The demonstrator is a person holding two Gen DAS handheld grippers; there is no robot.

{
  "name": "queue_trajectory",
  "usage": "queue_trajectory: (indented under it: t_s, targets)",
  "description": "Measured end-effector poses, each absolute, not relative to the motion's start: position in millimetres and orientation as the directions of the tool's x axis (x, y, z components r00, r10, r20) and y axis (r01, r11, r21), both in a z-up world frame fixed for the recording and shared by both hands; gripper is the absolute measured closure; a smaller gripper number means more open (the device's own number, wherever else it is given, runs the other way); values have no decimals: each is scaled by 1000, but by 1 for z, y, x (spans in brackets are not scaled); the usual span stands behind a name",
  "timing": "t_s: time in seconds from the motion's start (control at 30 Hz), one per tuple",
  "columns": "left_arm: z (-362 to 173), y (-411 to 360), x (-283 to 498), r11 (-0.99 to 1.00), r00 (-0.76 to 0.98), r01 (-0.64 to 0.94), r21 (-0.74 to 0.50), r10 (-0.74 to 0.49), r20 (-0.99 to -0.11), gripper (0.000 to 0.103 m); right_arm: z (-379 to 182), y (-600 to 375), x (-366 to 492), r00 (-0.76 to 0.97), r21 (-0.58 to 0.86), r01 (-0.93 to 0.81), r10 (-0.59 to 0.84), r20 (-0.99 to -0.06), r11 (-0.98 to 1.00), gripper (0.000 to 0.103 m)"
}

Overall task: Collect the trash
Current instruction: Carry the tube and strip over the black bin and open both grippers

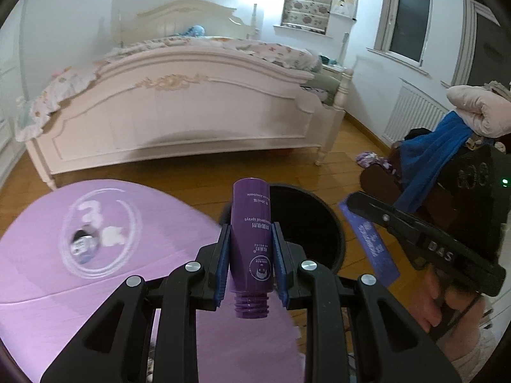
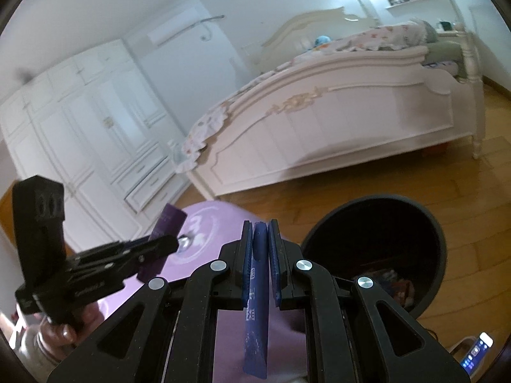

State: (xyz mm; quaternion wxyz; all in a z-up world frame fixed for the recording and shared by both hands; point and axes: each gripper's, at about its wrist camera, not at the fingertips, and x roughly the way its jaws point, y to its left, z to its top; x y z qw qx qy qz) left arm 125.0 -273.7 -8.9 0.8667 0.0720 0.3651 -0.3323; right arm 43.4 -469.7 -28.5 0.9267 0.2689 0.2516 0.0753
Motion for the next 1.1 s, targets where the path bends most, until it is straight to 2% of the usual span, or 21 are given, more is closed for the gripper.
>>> queue_trajectory:
  t_s: [0.6, 0.87, 1.0, 1.03, 1.1]
  targets:
    - [-55, -340, 143, 727, 392, 664, -174, -537, -747, 78, -86, -529, 79, 852, 578, 113, 220, -474, 808, 91]
    - [-68, -356, 153, 727, 370, 664, -175, -523, -768, 78, -104, -542, 94, 843, 576, 145, 204, -497, 804, 91]
    - [-67, -365, 155, 729, 390, 671, -137, -503, -771, 76, -109, -547, 103, 832, 572, 165, 198, -518, 804, 91]
    - [-66, -366, 156, 729, 394, 672, -129, -500, -771, 75, -110, -549, 107, 824, 567, 169, 200, -530, 806, 89]
    - [-64, -368, 154, 731, 408, 673, -110, -491, -770, 65, -111, -549, 107, 820, 564, 179, 195, -539, 806, 70]
